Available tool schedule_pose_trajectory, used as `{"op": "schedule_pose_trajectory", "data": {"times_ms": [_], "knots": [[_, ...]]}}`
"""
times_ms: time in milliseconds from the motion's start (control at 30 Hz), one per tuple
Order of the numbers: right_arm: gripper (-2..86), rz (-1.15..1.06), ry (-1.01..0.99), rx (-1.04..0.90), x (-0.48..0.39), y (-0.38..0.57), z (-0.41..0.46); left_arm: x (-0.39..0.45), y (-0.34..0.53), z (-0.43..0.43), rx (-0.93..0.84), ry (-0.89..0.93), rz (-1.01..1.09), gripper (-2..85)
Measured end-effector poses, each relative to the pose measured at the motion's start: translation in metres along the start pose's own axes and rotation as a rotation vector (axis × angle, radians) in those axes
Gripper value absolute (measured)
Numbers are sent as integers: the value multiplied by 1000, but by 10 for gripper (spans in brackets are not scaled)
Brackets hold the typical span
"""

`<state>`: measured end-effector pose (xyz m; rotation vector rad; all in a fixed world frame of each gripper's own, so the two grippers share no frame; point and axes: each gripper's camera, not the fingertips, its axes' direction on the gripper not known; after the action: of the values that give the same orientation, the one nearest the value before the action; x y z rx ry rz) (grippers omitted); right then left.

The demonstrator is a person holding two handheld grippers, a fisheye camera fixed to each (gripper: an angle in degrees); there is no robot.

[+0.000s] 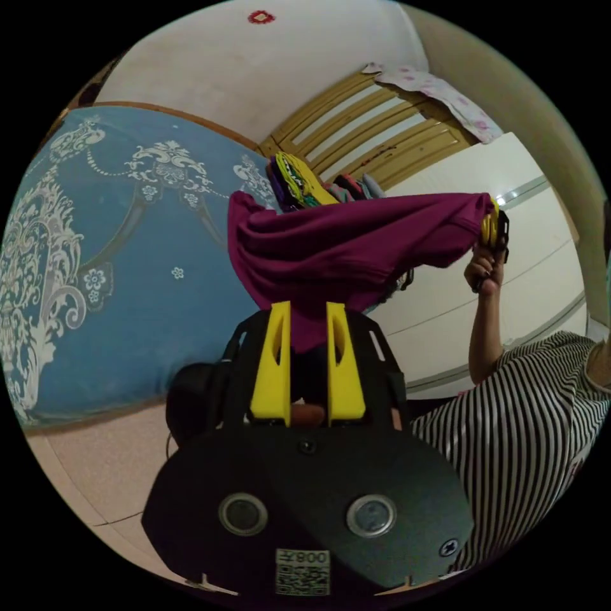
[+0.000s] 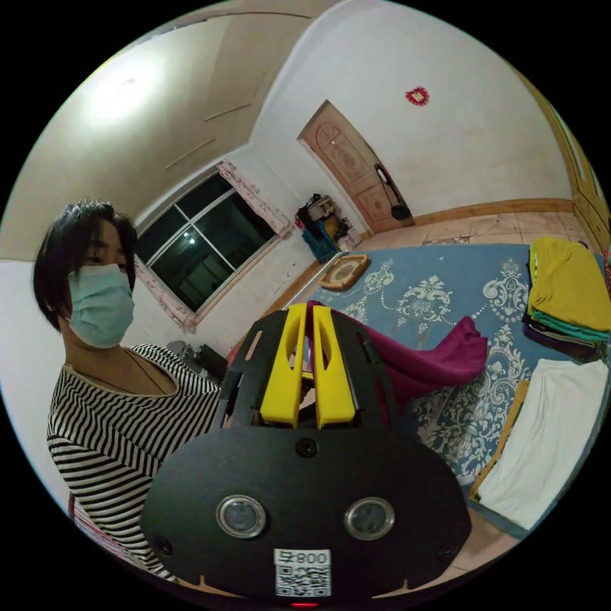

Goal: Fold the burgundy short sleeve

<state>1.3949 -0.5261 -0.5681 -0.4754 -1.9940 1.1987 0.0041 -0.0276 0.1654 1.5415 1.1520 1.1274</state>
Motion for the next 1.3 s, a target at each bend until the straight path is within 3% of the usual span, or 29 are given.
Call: {"op": "schedule_pose_trajectory", "data": {"times_ms": [233, 733, 1000, 1300], "knots": [[12, -61, -19, 31, -61, 38, 27, 108, -13, 109, -165, 13, 105, 131], [14, -87, -5, 48, -147, 122, 92, 336, -101, 345, -233, -121, 309, 108], [13, -84, -44, 62, -175, 161, 122, 419, -132, 423, -158, -236, 238, 59], [14, -89, -64, 65, -191, 182, 145, 527, -164, 496, -121, -371, 260, 91]]}}
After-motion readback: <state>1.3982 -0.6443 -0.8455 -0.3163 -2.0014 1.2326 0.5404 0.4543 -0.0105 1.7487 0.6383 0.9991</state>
